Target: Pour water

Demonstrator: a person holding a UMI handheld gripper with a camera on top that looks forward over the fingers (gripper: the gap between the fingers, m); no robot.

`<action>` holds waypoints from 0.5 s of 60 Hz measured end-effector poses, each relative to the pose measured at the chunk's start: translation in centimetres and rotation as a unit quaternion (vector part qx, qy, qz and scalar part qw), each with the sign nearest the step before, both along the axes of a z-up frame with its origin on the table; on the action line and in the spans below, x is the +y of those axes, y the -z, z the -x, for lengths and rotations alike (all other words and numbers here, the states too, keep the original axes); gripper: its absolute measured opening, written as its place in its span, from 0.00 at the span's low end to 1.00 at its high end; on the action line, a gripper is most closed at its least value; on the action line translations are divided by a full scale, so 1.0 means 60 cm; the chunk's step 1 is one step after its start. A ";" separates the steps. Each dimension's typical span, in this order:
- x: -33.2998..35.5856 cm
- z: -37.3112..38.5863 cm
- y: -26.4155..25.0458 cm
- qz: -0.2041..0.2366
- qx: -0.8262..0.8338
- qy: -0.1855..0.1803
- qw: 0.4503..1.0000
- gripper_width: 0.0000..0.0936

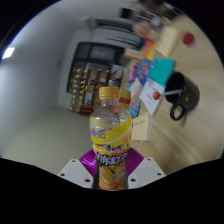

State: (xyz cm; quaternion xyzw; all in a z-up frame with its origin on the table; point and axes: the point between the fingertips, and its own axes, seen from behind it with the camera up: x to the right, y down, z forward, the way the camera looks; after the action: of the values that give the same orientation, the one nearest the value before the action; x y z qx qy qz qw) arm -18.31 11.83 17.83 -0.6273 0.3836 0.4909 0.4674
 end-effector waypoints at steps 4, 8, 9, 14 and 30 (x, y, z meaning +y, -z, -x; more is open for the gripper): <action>0.023 -0.025 0.001 0.017 0.126 0.002 0.992 0.36; 0.029 -0.045 -0.006 0.028 0.233 -0.002 0.972 0.36; 0.042 -0.049 -0.001 0.027 0.255 -0.004 0.967 0.36; 0.048 -0.076 -0.006 0.022 0.360 -0.001 0.933 0.36; 0.052 -0.113 -0.023 0.026 0.498 0.008 0.867 0.36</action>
State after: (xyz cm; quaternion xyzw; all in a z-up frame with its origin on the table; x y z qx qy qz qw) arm -11.54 14.94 19.22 -0.3081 0.5835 0.7239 0.2015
